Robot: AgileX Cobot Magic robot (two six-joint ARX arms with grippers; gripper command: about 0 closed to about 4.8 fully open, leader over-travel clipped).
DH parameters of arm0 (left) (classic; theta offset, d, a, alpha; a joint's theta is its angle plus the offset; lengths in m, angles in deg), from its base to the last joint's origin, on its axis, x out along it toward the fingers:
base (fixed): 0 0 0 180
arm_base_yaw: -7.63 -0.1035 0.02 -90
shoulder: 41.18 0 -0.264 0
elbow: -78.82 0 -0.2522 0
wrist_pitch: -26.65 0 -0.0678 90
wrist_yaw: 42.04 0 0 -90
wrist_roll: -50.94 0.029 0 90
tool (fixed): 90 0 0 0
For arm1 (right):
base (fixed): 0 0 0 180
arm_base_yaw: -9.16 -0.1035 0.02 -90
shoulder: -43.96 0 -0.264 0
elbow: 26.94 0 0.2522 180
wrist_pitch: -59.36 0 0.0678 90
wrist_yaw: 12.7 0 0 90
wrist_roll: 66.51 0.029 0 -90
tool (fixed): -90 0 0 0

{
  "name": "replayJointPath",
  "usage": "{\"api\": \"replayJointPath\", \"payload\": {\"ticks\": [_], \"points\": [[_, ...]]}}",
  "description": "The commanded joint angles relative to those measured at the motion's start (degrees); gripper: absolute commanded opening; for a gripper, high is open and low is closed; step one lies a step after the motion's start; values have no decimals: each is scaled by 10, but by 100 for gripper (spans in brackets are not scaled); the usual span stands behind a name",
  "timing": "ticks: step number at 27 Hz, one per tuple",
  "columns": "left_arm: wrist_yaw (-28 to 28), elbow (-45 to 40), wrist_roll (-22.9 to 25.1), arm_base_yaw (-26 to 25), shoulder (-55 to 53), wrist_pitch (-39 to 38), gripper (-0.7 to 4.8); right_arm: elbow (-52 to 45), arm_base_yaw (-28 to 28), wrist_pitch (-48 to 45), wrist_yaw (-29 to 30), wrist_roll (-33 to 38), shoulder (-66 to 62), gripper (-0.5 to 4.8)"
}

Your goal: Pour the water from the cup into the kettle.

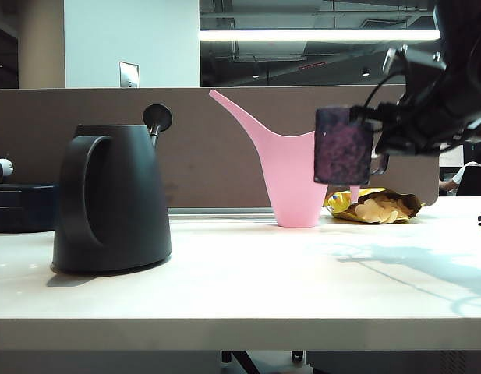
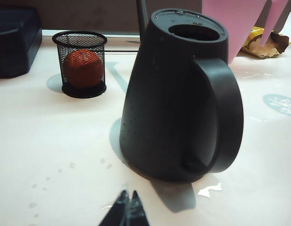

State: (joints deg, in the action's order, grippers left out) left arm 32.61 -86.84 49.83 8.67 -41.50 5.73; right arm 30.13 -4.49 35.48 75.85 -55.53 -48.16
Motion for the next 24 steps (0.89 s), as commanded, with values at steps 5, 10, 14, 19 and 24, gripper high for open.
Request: {"api": "replayJointPath", "payload": {"ticks": [5,10,14,19,24], "points": [[1,1,0,0,0,4,-5,3,-1,-78,1,12,-71,-7],[1,1,0,0,0,4,-5,4,-1,-80,0,12,-110,-7],[1,1,0,0,0,4,-5,4,-1,-98,1,12,-139,-7],[1,1,0,0,0,4,-5,5,-1,-127,1,12,-162,-7],[1,1,0,0,0,4,-5,5,-1,-136,-1,10,-173,-7]]}}
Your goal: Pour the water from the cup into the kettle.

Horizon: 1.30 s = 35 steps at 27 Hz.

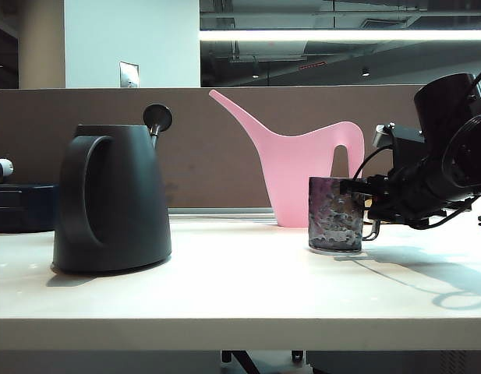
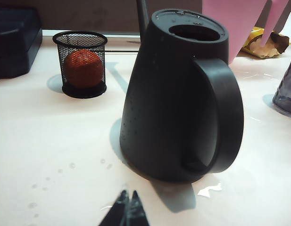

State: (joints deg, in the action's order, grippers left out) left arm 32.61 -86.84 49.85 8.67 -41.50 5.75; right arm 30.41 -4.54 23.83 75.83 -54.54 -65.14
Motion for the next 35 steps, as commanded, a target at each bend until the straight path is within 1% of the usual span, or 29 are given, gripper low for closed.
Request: {"api": "replayJointPath", "payload": {"ticks": [1,10,11,12,13,14,20,25,35], "points": [[1,1,0,0,0,4,-5,2,0,-19,-1,0,-6,-7],[0,1,0,0,0,4,-5,2,0,-6,1,0,-21,0],[0,1,0,0,0,4,-5,2,0,-6,1,0,-20,15],[0,1,0,0,0,4,-5,2,0,-7,2,0,-19,68],[-1,1,0,0,0,4,-5,2,0,-6,2,0,-17,100],[-1,1,0,0,0,4,-5,2,0,-5,2,0,-16,115],[-1,1,0,0,0,4,-5,-1,0,0,2,0,2,119],[-1,1,0,0,0,4,-5,-1,0,30,1,-15,26,158],[-1,1,0,0,0,4,-5,-2,0,106,2,-19,46,158]]}}
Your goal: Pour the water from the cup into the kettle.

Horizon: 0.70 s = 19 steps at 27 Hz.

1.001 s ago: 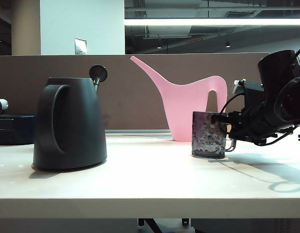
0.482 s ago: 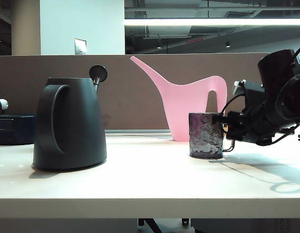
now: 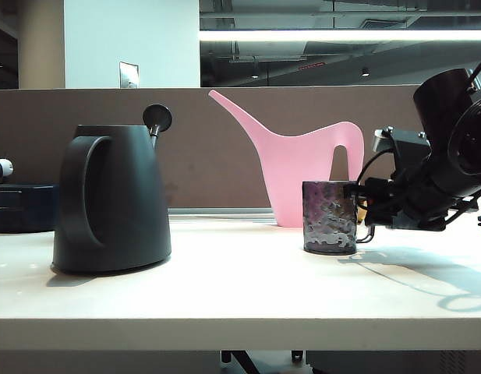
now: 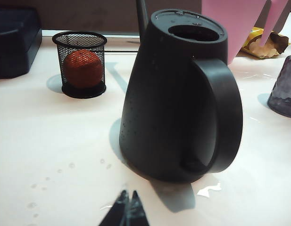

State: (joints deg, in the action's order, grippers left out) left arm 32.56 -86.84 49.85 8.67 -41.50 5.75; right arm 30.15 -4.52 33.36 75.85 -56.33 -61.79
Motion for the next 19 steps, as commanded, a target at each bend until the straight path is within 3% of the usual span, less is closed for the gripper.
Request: {"api": "replayJointPath", "payload": {"ticks": [1,13,19], "points": [[0,1,0,0,0,4,-5,1,0,26,1,-1,21,158],[0,1,0,0,0,4,-5,1,0,176,-1,-14,168,155],[2,1,2,0,0,4,-5,1,1,251,-1,-75,271,-8]]}}
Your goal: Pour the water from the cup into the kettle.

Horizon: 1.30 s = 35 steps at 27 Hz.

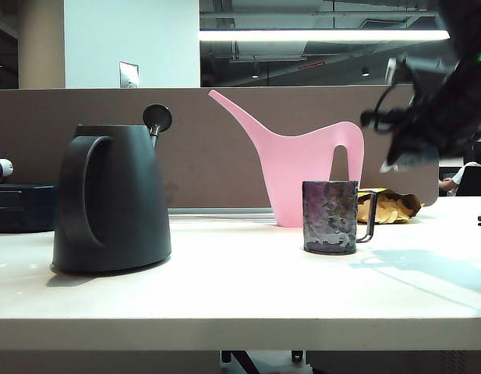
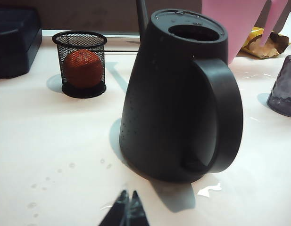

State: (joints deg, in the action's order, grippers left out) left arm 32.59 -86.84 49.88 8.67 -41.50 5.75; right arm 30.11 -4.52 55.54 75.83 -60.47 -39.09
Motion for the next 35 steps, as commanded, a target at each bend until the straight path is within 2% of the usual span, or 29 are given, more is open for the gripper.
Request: {"api": "replayJointPath", "payload": {"ticks": [1,9,11,13,18,28,35], "points": [[2,1,2,0,0,4,-5,1,3,40,0,-36,62,-8],[6,1,3,0,0,4,-5,1,49,134,20,-60,228,-8],[15,1,4,0,0,5,-5,0,73,160,37,-60,263,-8],[16,1,4,0,0,8,-5,-19,125,183,65,-61,331,-8],[16,1,4,0,0,8,-5,-45,188,200,121,-49,418,-9],[17,1,3,0,0,8,-5,-126,190,231,132,-24,572,-9],[17,1,4,0,0,15,-6,-270,189,204,131,6,724,-9]]}}
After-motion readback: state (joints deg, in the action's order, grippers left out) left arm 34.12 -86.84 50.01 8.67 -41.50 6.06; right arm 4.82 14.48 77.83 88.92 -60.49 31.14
